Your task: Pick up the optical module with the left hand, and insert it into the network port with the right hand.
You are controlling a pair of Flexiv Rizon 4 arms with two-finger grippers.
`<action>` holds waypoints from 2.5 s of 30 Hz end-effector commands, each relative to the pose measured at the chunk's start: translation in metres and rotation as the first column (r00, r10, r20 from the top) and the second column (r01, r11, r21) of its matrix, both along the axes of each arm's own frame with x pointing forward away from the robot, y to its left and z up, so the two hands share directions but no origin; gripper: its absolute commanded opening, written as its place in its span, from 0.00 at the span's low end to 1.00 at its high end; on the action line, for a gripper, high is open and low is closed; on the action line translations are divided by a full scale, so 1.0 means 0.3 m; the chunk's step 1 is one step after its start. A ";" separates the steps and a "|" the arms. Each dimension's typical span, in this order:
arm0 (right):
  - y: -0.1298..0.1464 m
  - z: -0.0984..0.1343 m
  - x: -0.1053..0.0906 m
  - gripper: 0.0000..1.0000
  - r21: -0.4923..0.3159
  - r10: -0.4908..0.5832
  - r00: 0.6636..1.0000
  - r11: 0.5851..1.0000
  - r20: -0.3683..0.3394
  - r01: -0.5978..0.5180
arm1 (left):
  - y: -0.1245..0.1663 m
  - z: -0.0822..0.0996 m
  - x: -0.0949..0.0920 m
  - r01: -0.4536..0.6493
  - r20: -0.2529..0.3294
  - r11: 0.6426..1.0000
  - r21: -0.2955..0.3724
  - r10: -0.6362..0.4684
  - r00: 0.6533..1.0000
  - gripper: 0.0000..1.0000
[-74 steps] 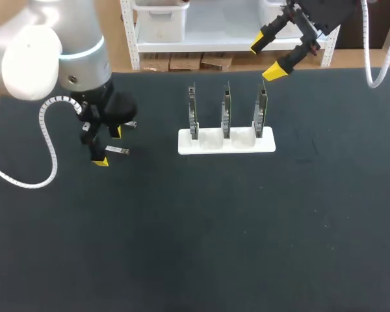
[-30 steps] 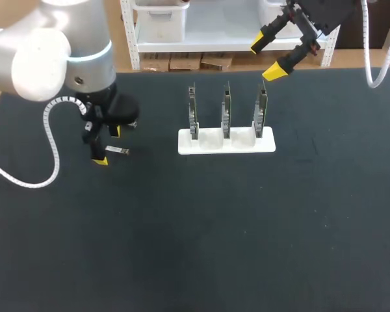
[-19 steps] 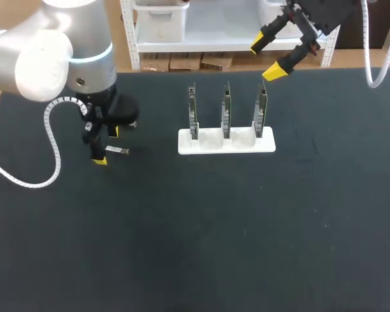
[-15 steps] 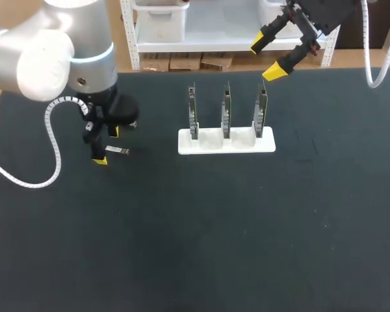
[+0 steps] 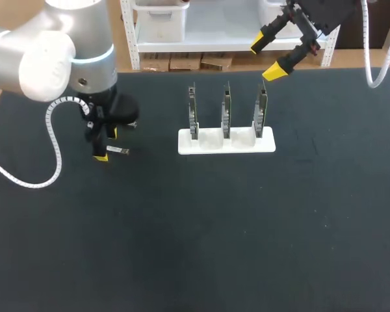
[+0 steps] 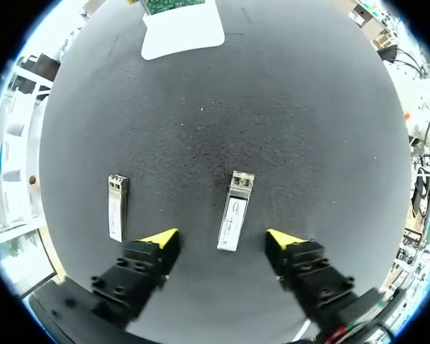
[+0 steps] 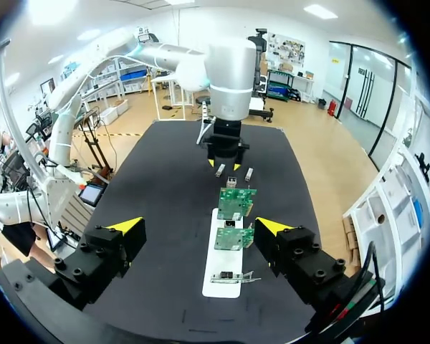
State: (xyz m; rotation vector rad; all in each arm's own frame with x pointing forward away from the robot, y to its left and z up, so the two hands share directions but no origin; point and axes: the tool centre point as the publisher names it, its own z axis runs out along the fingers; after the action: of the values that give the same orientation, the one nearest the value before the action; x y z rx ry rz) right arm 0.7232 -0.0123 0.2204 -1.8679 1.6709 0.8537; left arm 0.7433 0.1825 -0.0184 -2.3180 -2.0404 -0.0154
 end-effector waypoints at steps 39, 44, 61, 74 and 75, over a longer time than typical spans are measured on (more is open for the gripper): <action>-0.001 -0.001 -0.008 1.00 0.001 -0.004 1.000 1.000 0.004 0.004 | -0.098 0.263 -0.049 -0.071 -0.031 0.932 -0.355 0.064 0.997 0.00; -0.001 -0.001 -0.008 1.00 0.001 -0.004 1.000 1.000 0.004 0.004 | -0.158 0.348 -0.062 -0.063 -0.031 0.872 -0.486 0.055 0.998 0.00; -0.001 -0.001 -0.008 1.00 0.001 -0.004 1.000 1.000 0.004 0.004 | -0.254 0.554 -0.103 -0.050 -0.031 0.659 -0.751 0.041 0.999 0.00; -0.001 -0.001 -0.008 1.00 0.001 -0.004 1.000 1.000 0.004 0.004 | -0.245 0.582 -0.090 -0.046 -0.037 0.597 -0.801 0.027 0.999 0.00; -0.001 -0.001 -0.008 1.00 0.001 -0.004 1.000 1.000 0.004 0.004 | -0.245 0.582 -0.090 -0.046 -0.037 0.597 -0.801 0.027 0.999 0.00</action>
State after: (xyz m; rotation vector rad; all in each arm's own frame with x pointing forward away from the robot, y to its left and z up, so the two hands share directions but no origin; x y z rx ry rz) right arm 0.7232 -0.0124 0.2204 -1.8678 1.6709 0.8537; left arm 0.7171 0.1089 0.1564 -2.6419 -2.3979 1.1901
